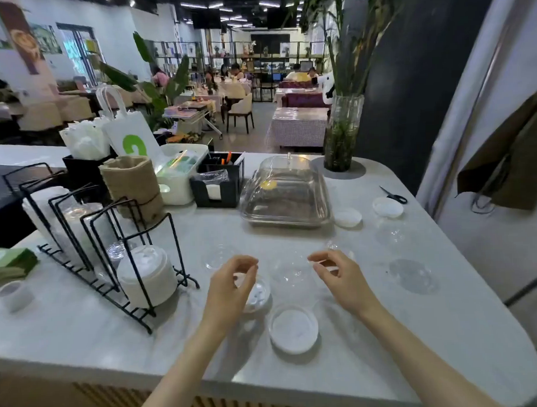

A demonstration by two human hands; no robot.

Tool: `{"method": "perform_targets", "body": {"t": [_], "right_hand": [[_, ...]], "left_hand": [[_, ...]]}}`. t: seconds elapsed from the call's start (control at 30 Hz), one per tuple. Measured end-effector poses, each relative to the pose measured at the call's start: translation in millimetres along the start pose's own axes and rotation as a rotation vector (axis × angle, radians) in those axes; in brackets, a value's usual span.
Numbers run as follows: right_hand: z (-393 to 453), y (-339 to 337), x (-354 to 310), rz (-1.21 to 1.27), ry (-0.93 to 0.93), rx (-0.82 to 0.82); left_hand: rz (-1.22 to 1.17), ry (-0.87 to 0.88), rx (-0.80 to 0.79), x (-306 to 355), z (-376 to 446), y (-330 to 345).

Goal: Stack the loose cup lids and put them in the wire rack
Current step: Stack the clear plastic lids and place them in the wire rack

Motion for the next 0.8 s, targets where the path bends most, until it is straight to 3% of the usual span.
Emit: {"method": "perform_targets", "body": {"t": [0.17,0.33,0.47,0.6,0.8], "right_hand": [[-7,4,0,-0.003,0.084,0.048],[-16,9,-2,-0.020,0.131,0.072],[-19,7,-2,-0.029,0.160,0.094],[-16,3,0,-0.024,0.180,0.096],[-7,-4,10,-0.004,0.161,0.109]], "left_hand": [[0.218,-0.105,-0.052,6,41,18],[0.547,-0.208,-0.232,17,74,34],[0.676,-0.234,-0.326,19,85,50],[0.651,-0.224,-0.320,12,86,58],[0.424,-0.206,-0.204,11,89,57]]}}
Point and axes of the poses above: each hand's wrist, its own z-axis towards the middle knuckle, its own y-axis out of the palm, x = y × z, the point moved 2 cm from there along z, towards the middle knuckle, and after that the axes turned 13 degrees about -y, right-handed, at the moved point
